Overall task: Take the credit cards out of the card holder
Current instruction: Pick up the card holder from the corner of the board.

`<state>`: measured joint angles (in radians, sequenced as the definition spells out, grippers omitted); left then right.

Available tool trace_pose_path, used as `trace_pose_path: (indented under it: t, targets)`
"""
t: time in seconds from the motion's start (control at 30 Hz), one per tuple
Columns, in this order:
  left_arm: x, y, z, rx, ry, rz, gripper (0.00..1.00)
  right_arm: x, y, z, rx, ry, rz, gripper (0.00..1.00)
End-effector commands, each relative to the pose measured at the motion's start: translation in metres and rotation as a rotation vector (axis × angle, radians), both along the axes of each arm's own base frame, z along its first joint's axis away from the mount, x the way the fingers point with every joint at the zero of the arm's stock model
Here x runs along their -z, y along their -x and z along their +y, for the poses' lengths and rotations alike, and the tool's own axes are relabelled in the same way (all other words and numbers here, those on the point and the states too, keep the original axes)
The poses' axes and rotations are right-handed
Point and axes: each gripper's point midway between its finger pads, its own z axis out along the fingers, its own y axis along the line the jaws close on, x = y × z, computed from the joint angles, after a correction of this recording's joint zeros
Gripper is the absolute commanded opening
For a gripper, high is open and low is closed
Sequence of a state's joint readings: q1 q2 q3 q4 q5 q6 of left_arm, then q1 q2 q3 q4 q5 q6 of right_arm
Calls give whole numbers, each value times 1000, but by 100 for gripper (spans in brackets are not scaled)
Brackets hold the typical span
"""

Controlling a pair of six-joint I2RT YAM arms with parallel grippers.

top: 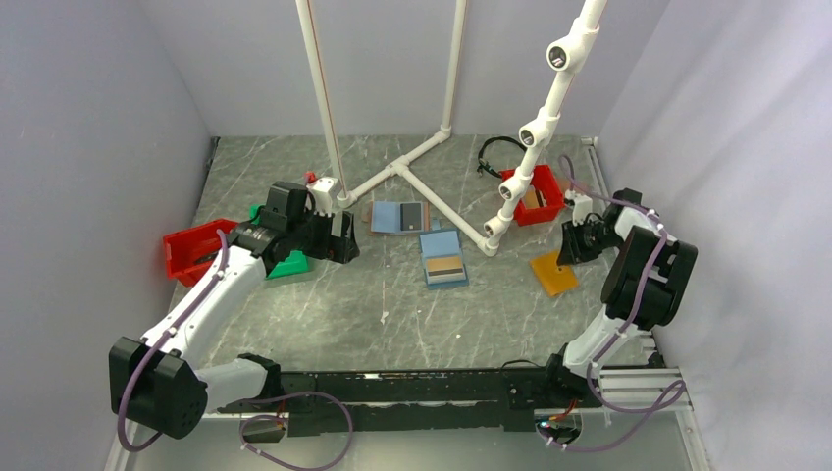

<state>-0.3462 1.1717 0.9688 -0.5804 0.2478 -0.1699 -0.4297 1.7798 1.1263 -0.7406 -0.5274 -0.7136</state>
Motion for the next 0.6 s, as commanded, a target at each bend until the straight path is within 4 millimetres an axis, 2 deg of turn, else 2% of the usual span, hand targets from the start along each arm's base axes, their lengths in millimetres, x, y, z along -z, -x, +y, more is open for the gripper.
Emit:
trace_pose_path:
  t: [0.0, 0.27, 0.57]
  targets:
    - [-14, -1, -6, 22, 46, -49, 99, -11, 21, 24, -130, -33, -38, 22]
    - [-12, 0, -10, 37, 60, -38, 99, -16, 54, 64, -300, -57, -93, 15]
    - [-13, 5, -23, 87, 123, -7, 99, -34, 76, 92, -420, -112, -194, 7]
